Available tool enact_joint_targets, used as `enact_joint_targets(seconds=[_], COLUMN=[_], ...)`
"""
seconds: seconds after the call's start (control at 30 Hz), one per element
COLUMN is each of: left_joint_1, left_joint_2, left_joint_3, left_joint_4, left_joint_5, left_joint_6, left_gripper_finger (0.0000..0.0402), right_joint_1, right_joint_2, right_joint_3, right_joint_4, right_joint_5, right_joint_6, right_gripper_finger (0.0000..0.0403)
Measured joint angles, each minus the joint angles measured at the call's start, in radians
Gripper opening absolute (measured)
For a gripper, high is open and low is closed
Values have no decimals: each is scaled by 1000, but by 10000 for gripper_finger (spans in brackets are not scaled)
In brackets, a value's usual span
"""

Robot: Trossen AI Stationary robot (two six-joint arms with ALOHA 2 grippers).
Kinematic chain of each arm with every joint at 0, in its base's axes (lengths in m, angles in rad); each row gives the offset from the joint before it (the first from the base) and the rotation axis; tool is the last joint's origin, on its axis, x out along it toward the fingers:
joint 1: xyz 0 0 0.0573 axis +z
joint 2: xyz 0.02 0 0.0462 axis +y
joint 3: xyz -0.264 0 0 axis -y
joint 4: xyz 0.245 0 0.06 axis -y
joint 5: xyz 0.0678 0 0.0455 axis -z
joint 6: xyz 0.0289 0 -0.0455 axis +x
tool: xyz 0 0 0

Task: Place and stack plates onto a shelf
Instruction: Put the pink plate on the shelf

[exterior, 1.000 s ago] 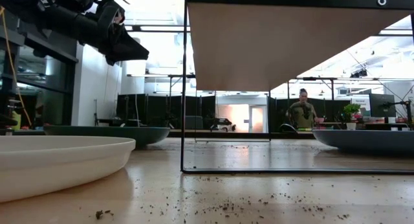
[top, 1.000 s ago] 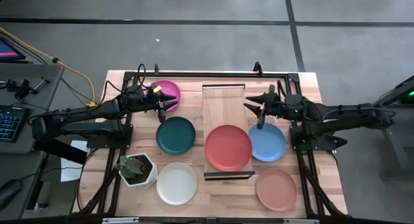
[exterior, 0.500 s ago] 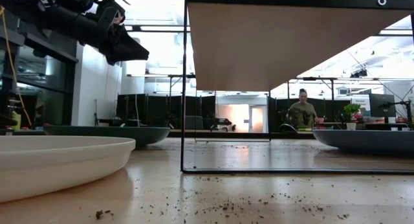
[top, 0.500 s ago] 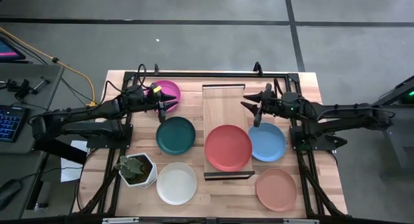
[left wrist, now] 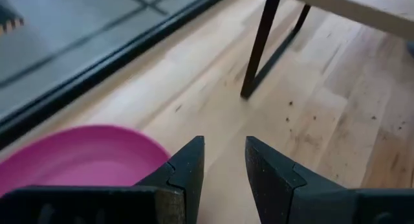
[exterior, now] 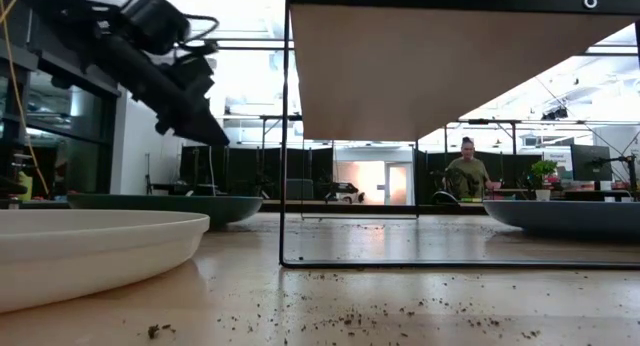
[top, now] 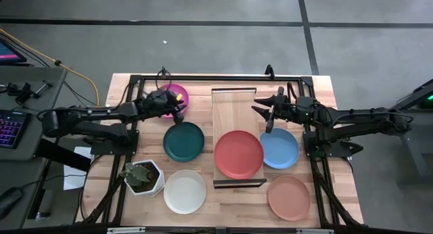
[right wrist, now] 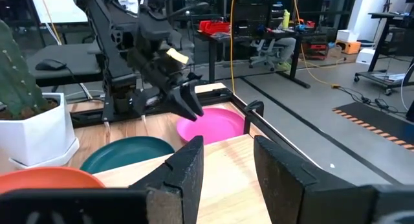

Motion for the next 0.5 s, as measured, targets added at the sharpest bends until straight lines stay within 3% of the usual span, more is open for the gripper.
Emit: enact_joint_targets(seconds=[0.23, 0.5], left_joint_1=[-24, -24], left_joint_2=[161, 293], left_joint_3=[125, 163], left_joint_4=[-236, -240], left_joint_5=[-66, -102], left_joint_6=[-72, -84], left_gripper_finger=[104, 104], right_joint_1=[0, 0], right_joint_2=[33, 85], right_joint_3=[0, 0], right_joint_4=[2, 12], right_joint_5=[0, 0], right_joint_6=[22, 26], right_gripper_finger=[126, 126])
